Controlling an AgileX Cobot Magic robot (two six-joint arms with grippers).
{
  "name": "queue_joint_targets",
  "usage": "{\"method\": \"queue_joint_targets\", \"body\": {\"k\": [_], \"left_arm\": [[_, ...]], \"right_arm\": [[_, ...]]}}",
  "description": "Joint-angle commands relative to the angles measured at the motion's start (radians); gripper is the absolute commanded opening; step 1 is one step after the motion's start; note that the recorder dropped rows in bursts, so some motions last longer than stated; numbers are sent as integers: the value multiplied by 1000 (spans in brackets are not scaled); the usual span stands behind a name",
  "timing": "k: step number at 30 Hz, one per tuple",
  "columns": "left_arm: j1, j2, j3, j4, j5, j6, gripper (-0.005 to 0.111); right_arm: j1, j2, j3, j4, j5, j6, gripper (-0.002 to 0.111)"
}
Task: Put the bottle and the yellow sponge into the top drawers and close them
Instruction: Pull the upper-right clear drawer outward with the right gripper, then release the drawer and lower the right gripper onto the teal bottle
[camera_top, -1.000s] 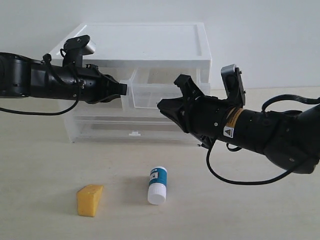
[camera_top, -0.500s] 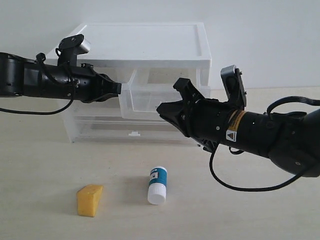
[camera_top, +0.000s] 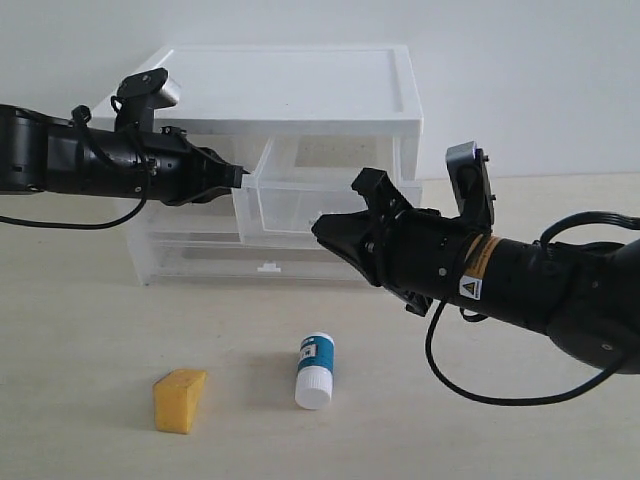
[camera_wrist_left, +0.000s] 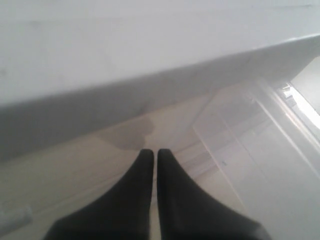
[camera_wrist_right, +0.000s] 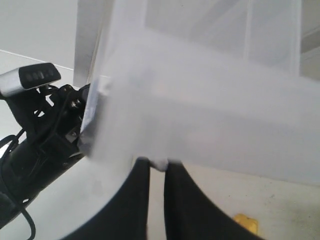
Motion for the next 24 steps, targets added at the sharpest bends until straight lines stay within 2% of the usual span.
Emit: {"method": "queue_joint_targets", "body": {"k": [1,9,13,17,19,24], "left_arm": [[27,8,-26,-64,-104,-5,4],[27,8,-26,-60,-79,-5,4],[27,-6,-26,-32,-81,-13,4],[27,-36,-19,-2,-81,-36,4],[29,-48,-7,-2,-88,-36,4],[35,-62,15,13,-121,-36,4]], "right_arm": [[11,-18,5,-61,-50,-18,0],[11,-18,5,-62,-12,-54,1],[11,-18,5,-62,-16,-74,18],[11,-18,5,-73,-29,-74,44],[11,-18,5,-88,-25,-74,48],[11,-18,5,-113,-25,-69,47]]}}
